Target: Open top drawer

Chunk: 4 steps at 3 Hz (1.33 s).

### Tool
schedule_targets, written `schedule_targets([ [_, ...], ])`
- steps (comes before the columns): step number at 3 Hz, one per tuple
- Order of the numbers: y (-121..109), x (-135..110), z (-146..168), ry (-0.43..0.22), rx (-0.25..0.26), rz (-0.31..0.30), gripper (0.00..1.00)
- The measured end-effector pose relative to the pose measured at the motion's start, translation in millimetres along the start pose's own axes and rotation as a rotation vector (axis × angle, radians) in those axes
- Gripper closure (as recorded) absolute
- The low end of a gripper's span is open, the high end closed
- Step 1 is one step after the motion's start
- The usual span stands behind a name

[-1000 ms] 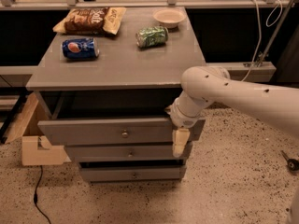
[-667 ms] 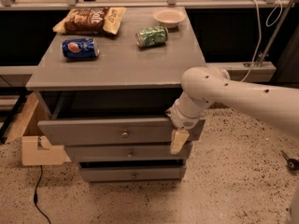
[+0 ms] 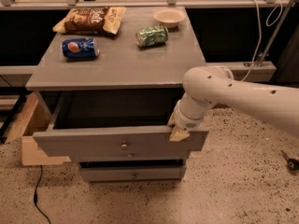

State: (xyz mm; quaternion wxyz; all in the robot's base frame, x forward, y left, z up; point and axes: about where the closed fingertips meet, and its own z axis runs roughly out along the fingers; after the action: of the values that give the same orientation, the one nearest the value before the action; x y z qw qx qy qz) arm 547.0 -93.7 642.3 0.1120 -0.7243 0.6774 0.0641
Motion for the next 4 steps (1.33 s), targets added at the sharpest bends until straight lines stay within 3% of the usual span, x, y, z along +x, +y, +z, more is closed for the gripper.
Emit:
schedule_targets([
  [1,-0.4,-0.5,-0.7,0.0,0.0,0.0,0.96],
  [4,23.0,8.8,-6.8,-0.021,0.034,0.068,1.0],
])
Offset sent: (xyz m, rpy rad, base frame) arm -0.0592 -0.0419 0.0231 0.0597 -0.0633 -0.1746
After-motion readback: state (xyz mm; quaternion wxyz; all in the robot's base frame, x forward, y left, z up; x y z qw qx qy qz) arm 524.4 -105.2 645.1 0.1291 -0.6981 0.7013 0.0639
